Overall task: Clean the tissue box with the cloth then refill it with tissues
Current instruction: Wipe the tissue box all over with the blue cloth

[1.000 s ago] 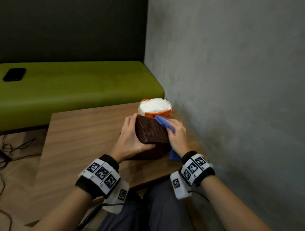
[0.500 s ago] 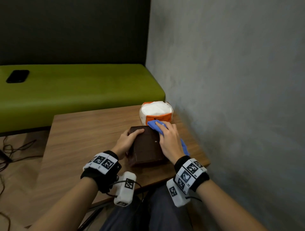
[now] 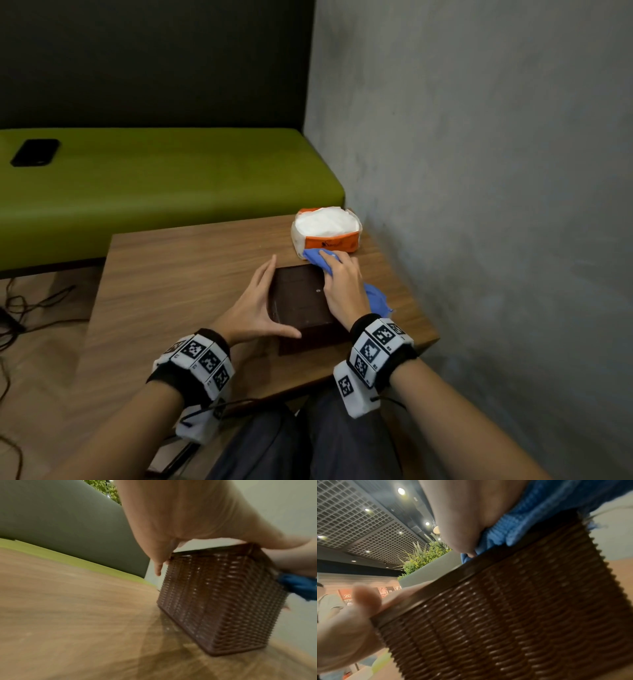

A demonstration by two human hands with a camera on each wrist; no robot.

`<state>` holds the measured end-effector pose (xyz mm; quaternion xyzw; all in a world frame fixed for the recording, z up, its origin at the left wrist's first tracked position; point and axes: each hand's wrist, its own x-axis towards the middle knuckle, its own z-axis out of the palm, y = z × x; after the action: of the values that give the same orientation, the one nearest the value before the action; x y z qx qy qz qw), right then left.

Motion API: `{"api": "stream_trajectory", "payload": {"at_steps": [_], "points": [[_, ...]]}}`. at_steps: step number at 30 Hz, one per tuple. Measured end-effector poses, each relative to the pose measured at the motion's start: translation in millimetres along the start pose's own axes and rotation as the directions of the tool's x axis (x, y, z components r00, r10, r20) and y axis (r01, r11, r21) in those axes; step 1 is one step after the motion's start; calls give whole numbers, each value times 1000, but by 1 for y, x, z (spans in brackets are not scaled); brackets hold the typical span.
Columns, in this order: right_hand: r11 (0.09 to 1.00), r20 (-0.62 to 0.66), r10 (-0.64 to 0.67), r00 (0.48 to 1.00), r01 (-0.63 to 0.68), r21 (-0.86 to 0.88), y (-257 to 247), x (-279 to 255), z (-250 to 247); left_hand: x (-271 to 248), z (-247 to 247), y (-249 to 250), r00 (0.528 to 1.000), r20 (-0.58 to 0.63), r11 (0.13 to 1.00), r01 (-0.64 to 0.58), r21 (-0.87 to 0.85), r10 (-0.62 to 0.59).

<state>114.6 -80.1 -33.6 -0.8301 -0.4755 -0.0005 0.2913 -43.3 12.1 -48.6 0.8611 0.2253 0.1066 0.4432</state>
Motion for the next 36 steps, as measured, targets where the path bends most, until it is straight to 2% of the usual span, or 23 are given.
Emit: {"api": "stream_trajectory", "payload": {"at_steps": [3,4,6,8,10,11,13,15,16,18,21,22,24,25,26,27,30,32,33,34,36], "points": [[993,41,41,998,-36,-112,-7,3,2,2,3,4,1000,3,999,13,43,-13],[985,73,18,997,-5,-174,-13,4,3,4,5,5,999,-19,999,27,41,-27],[954,192,-123,974,169,-246,-28,0,8,6,8,4,998,-58,999,33,15,-32],[912,325,-272,906,350,-213,-35,-12,8,5,6,2,996,-90,999,23,-33,-26],[884,373,-328,868,421,-201,-23,-22,-1,4,6,2,992,-123,998,15,-67,-23],[890,362,-291,885,389,-236,-12,-22,-6,4,8,2,990,-138,997,9,-74,-20],[919,269,-135,954,222,-327,3,-11,-11,7,16,5,985,-171,997,14,-75,-27],[944,199,-30,980,93,-316,-8,2,-4,9,25,9,977,-209,997,22,-80,-38],[957,213,-40,976,99,-273,-23,4,3,10,27,9,973,-229,996,21,-86,-40],[963,301,-139,944,200,-182,-49,-3,17,9,27,7,966,-258,994,3,-113,-33],[923,383,-286,878,360,-136,-41,-12,10,6,22,1,959,-282,991,-13,-133,-25],[918,366,-269,891,352,-181,-29,-9,5,6,21,1,961,-275,992,-11,-128,-25],[939,237,-142,961,207,-276,-8,1,-1,7,22,3,966,-255,993,7,-114,-36],[949,183,-78,980,129,-286,-6,6,0,8,23,5,967,-252,994,15,-110,-42],[961,174,-41,984,87,-264,-13,9,4,9,24,6,966,-253,994,21,-111,-48],[969,198,-54,979,99,-225,-25,8,9,10,24,6,966,-253,994,22,-111,-49],[953,317,-249,915,290,-89,-50,-9,18,8,19,2,972,-235,995,-6,-96,-17],[917,340,-357,870,396,-50,-36,-16,8,5,15,1,971,-238,997,-6,-82,-14],[916,327,-344,880,391,-91,-23,-14,3,4,14,1,972,-236,997,6,-81,-25],[929,284,-280,917,334,-161,-8,-8,-1,5,14,2,973,-226,997,21,-79,-38],[957,152,-92,984,129,-259,9,8,-5,7,15,6,980,-193,997,45,-59,-55]]}}
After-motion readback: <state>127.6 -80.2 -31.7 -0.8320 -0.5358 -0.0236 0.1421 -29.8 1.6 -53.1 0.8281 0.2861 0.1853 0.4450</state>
